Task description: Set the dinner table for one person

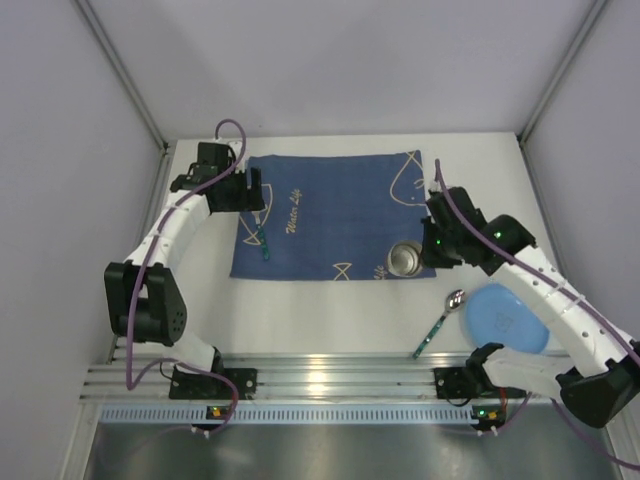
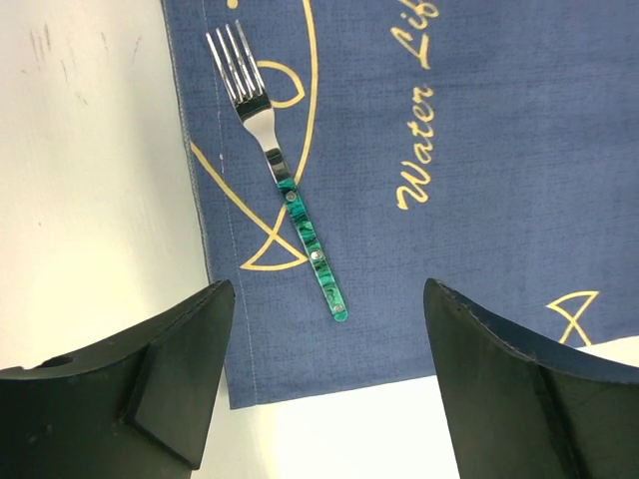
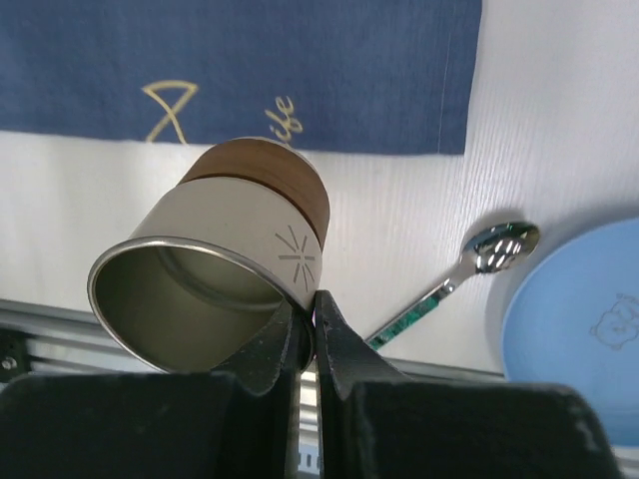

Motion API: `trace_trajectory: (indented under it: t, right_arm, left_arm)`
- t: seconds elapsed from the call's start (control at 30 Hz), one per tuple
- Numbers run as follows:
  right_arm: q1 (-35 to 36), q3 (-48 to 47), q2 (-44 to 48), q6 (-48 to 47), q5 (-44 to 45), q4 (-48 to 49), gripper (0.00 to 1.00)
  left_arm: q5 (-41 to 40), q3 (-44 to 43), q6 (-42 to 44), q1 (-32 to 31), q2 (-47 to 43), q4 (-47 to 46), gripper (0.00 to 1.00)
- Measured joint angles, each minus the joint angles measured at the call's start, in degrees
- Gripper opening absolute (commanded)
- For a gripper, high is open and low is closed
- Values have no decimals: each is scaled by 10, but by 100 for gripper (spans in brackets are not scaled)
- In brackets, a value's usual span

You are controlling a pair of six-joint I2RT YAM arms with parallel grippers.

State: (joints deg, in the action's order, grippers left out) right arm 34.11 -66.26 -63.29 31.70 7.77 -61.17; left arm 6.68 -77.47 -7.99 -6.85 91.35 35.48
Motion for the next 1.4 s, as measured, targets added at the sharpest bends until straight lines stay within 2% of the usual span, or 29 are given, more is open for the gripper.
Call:
trace_trajectory:
  t: [0.03, 0.07, 0.2, 0.33, 0.53, 0.73, 0.83, 0.97, 1.03, 1.07, 1.1, 1.2, 1.27, 1.4]
  right_arm:
    - [-3, -31, -10, -7, 10, -1, 0]
    - [-6, -54, -21, -13, 15, -2, 0]
    - [-43, -135, -91, -49, 20, 6, 0]
    - [-108, -222, -212, -81, 0, 21, 0]
    - [-199, -439, -442, -100, -33, 34, 0]
    - [-225, -665, -654, -87, -49, 37, 0]
    - [-223, -704, -715, -70, -56, 41, 0]
    - [-222, -708, -762, -52, -51, 41, 4]
    - [-222, -708, -772, -48, -44, 42, 16]
    - [-223, -708, -774, -44, -41, 43, 26]
    - [-223, -708, -774, -40, -36, 44, 49]
    - [-223, -708, -774, -32, -30, 48, 73]
    - [-223, -708, -774, -31, -29, 49, 78]
    - [-223, -679, -752, -35, -28, 60, 99]
  left_arm:
    - [2, 0, -2, 0, -5, 0, 87]
    - [5, 0, -3, 0, -9, 0, 98]
    - [15, 0, -12, 0, -16, -1, 98]
    - [33, 0, -24, 0, -17, 3, 98]
    - [44, 2, -33, -2, -37, 20, 98]
    - [55, 29, -46, -3, -104, 26, 98]
    - [57, 42, -55, -3, -115, 27, 98]
    - [59, 47, -59, -3, -110, 27, 99]
    - [59, 46, -59, -3, -106, 28, 98]
    - [59, 43, -59, -3, -101, 29, 99]
    - [59, 39, -59, -3, -97, 30, 98]
    - [61, 21, -59, -4, -77, 34, 99]
    - [62, 9, -59, -5, -66, 36, 98]
    - [61, -8, -59, -22, -55, 38, 99]
